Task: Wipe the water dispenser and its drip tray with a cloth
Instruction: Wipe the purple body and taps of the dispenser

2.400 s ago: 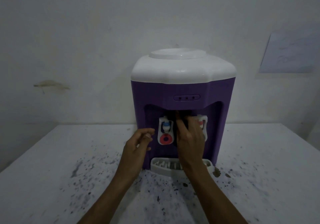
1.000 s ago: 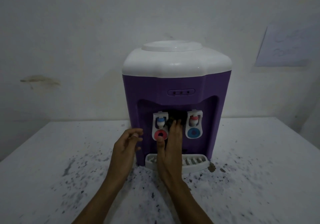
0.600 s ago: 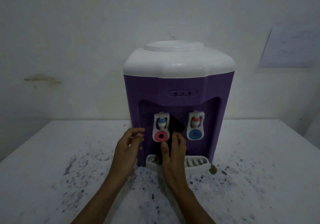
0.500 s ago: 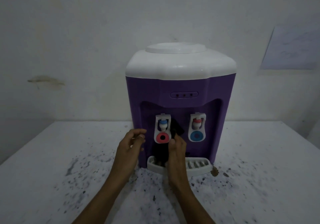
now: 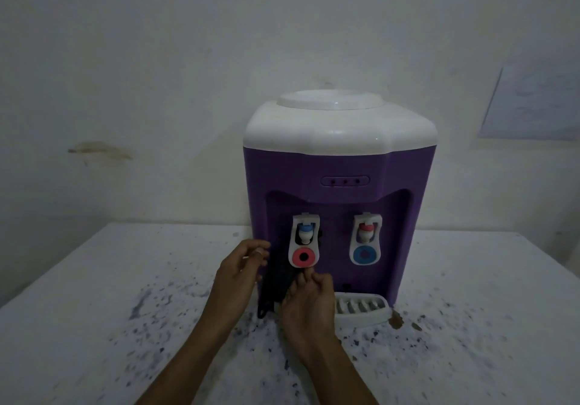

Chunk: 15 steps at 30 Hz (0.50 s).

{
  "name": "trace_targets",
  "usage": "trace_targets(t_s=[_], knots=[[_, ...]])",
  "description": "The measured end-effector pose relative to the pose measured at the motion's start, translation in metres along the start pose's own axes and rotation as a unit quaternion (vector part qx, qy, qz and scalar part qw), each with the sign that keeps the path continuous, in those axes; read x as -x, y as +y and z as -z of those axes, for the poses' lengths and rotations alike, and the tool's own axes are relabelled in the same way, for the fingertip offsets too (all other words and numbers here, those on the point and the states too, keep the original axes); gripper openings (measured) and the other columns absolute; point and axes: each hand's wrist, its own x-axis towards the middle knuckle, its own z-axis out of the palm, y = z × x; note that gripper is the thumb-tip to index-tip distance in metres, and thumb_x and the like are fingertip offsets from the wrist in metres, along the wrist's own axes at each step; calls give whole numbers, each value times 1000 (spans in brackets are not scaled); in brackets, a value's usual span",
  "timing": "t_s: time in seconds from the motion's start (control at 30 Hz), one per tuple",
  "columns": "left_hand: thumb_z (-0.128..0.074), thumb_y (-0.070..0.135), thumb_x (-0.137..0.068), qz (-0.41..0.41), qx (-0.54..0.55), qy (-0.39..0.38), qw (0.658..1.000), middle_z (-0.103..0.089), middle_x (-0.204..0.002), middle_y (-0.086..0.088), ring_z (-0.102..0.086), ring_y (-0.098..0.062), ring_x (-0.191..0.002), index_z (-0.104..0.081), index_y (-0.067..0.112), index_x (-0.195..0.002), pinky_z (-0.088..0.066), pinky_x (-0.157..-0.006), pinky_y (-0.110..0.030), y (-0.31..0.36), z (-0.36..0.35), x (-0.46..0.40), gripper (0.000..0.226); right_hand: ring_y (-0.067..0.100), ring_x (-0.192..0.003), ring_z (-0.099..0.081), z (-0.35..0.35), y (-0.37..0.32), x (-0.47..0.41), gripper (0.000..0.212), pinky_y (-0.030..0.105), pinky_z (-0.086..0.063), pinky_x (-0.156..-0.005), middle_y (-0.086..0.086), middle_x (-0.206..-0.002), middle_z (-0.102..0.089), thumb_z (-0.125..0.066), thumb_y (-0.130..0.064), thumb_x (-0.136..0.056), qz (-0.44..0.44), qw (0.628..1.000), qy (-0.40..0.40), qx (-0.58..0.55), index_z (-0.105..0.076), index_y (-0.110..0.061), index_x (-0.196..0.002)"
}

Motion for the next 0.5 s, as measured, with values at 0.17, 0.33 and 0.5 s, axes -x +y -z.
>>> trace_targets(t_s=[0.17, 0.33, 0.5], knots=[[-42, 17, -99, 4, -10, -6, 1000, -68, -100, 7, -63, -8, -94, -64, 25, -98, -52, -82, -26, -3, 2, -1, 23, 16, -96, -62, 0, 15, 1, 39, 27, -50, -77, 1, -112, -64, -42, -4, -96, 82, 932, 7, 353, -52, -20, -130], [-41, 17, -99, 4, -14, -13, 1000, -67, -99, 6, -63, -7, -94, -64, 25, -96, -50, -81, -21, -3, 3, -2, 25, 0, -134, -22, 7, 33, 4, 55, 1, -17, -101, -15, -148, -20, -44, -13, -99, 225, 774, -10, 592, -19, -30, -145], [-41, 19, -100, 15, -10, -23, 1000, -67, -99, 7, -63, -9, -95, -63, 27, -94, -51, -81, -24, -4, 3, -4, 25, 11, -108, -46, 10, 35, -2, 55, 25, -45, -94, 1, -133, -36, -49, -4, -90, 295, 639, 22, 710, -35, -17, -142]])
